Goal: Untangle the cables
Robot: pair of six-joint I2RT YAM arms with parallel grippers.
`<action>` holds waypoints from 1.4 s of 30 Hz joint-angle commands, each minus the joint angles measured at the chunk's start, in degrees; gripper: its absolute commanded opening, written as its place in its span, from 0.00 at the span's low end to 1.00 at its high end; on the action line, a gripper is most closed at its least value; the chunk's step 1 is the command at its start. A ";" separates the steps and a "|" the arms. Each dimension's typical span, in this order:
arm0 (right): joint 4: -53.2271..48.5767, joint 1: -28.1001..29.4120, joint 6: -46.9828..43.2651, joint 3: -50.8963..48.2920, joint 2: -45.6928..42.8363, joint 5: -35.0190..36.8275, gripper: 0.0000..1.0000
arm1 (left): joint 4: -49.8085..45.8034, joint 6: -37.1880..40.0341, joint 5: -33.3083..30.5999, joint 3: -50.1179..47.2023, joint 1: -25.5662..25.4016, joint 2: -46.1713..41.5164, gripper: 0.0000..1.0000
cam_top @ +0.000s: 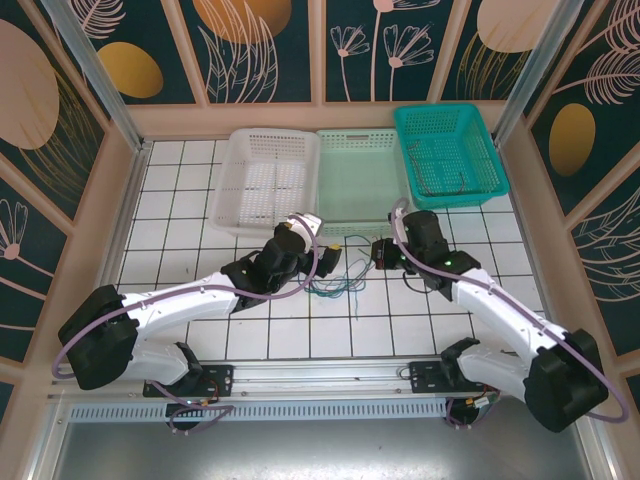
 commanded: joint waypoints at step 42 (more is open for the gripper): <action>2.18 -2.73 -3.99 22.17 -8.93 -10.74 0.00 | 19.49 2.36 41.24 6.23 0.14 8.59 0.79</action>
